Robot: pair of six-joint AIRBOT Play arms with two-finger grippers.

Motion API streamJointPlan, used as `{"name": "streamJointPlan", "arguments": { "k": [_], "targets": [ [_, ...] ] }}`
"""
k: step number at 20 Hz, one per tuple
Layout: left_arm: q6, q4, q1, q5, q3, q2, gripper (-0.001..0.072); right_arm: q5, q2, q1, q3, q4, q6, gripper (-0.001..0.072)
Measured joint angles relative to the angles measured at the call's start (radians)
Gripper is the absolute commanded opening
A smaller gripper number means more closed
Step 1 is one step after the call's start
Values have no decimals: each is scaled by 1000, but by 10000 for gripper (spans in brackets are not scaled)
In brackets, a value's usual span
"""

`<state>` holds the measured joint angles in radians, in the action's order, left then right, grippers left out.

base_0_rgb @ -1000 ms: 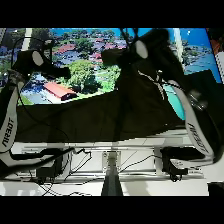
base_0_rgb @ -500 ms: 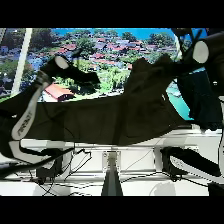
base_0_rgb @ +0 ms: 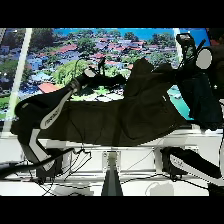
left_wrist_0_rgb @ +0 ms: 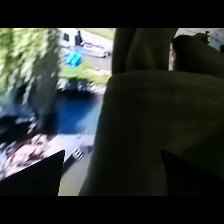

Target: Fold the clothes and pants, and hang the long-sleeved shirts on hangers.

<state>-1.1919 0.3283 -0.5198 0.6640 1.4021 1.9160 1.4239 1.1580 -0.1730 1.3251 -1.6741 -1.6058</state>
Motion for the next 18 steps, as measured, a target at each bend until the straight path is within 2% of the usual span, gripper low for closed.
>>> {"name": "streamJointPlan", "arguments": {
  "k": [1, 3, 4, 8, 11, 13, 16, 17, 18],
  "targets": [
    [8, -14, -10, -6, 28, 24, 446, -5, 0, 1, -2, 5, 0, 35],
    [15, -35, -25, -11, 83, 73, 69, -13, 0, 2, -4, 12, -1, 35],
    [18, -37, -27, -12, 103, 91, 21, -14, 0, 3, -5, 16, -1, 35],
    [24, -7, 21, 26, 158, 109, 19, -21, 0, 3, -7, 14, 0, 35],
    [27, 96, 100, 99, 176, 47, 19, -51, 0, 3, -7, -1, 0, 36],
    [29, 212, 160, 144, 181, -39, 19, -124, 0, 3, -7, 1, 0, 36],
    [29, 413, 243, 181, 185, -210, 21, -307, 6, 2, -7, 52, 0, 38],
    [29, 476, 267, 193, 186, -274, 21, -368, 12, 2, -7, 69, 0, 125],
    [30, 547, 291, 195, 186, -334, 22, -419, 20, 2, -7, 79, 0, 358]
  ]
}}
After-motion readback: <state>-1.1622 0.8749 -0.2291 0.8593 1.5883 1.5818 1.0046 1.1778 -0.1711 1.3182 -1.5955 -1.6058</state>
